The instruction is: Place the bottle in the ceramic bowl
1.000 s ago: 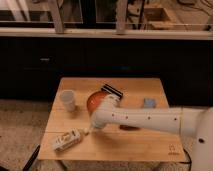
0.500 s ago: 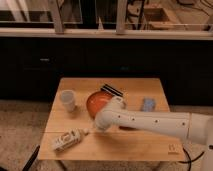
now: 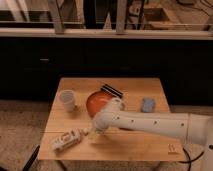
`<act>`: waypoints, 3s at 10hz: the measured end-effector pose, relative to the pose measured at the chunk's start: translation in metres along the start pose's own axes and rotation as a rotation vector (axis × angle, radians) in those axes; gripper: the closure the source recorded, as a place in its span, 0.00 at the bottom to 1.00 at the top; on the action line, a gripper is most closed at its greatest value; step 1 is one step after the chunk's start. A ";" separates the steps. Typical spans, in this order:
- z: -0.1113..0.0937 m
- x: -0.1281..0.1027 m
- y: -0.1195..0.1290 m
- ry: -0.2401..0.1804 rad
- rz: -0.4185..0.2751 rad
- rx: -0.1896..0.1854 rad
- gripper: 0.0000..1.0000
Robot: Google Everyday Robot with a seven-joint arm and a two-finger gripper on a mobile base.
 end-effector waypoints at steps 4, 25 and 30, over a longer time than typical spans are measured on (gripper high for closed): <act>0.021 -0.021 0.012 -0.021 -0.016 -0.037 0.20; 0.042 -0.054 0.020 -0.082 -0.025 -0.140 0.80; 0.032 -0.058 0.008 -0.079 -0.009 -0.133 0.96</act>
